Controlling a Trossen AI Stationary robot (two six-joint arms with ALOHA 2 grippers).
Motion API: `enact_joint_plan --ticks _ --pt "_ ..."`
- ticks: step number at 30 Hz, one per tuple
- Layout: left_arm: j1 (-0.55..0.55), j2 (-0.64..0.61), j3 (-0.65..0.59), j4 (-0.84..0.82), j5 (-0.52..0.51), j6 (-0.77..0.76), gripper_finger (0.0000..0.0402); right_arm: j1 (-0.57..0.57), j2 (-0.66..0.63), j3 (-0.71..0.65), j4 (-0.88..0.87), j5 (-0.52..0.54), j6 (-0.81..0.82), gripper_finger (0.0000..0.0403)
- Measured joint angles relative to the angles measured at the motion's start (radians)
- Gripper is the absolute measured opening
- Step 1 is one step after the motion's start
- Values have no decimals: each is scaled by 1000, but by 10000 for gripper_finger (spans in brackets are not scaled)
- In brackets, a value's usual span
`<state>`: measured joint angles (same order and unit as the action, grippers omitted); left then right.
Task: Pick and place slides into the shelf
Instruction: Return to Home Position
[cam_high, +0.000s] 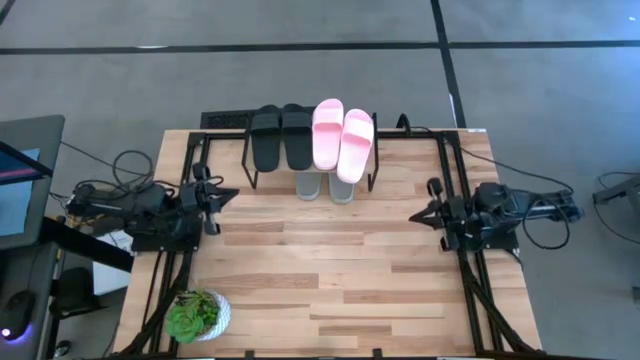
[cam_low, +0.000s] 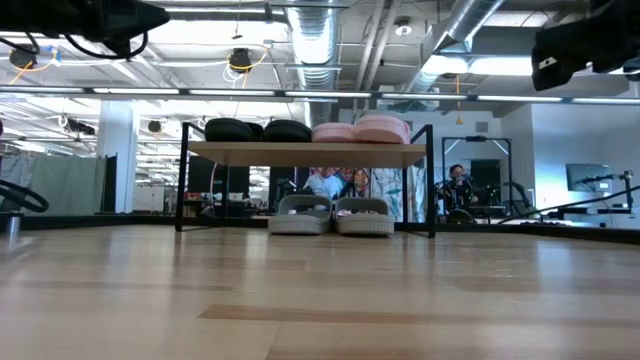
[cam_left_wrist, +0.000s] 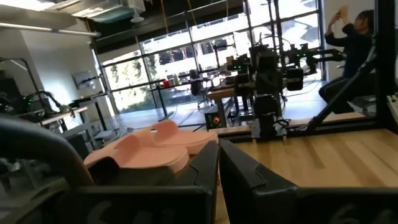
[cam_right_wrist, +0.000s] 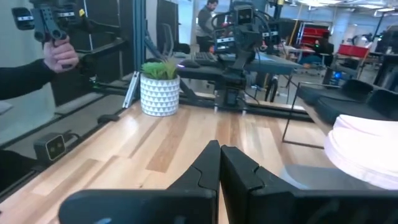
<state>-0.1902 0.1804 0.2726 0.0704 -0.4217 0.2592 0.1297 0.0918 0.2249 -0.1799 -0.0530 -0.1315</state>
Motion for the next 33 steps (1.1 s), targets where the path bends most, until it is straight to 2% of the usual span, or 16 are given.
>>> enact_joint_plan --ticks 6,11,21,26,33 --pt "96 0 0 9 125 -13 6 -138 -2 0 -2 -149 0 0" --pt "154 -1 -18 19 214 -24 6 -198 -2 -24 9 -194 -5 0" --pt "191 0 -148 135 208 -49 6 -204 -11 -133 134 -194 -8 0" --pt "192 -1 -199 218 208 -54 6 -204 -38 -137 124 -193 -8 0" --pt "192 0 -225 227 234 -72 6 -203 -90 -136 59 -194 14 0"
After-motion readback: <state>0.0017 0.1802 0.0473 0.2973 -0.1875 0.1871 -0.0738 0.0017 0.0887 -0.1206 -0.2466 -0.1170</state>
